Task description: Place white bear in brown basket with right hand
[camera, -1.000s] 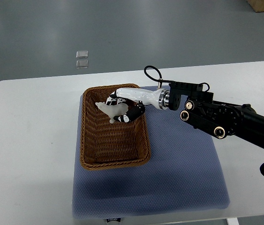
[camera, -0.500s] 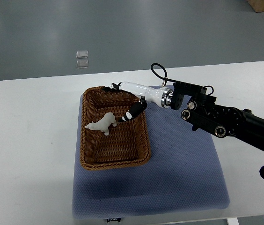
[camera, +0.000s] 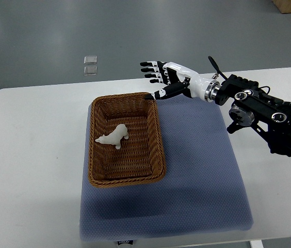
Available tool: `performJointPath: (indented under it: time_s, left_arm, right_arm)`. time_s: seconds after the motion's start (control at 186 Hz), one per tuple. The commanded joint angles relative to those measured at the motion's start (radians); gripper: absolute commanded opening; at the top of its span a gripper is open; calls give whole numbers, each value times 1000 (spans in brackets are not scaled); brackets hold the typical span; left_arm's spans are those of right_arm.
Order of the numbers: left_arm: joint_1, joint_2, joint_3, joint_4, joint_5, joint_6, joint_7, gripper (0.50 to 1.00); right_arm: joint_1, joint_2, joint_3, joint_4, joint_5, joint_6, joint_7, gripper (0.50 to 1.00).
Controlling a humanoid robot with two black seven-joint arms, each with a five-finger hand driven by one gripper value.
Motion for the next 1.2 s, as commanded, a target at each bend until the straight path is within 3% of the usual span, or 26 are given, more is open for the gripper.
performJointPath:
  time_s: [0.0, 0.253, 0.591, 1.194]
  left_arm:
    - [0, 0, 0, 0, 0, 0, 0, 1000]
    - [0, 0, 0, 0, 0, 0, 0, 1000]
    - [0, 0, 0, 0, 0, 0, 0, 1000]
    - [0, 0, 0, 0, 0, 0, 0, 1000]
  right_arm:
    - [-36, -6, 42, -1, 65, 1, -22, 924]
    - [-92, -25, 116, -38, 355, -9, -150, 924]
    - [-100, -43, 116, -78, 643, -3, -223, 926]
    - [-129, -43, 111, -103, 691, -9, -216, 928]
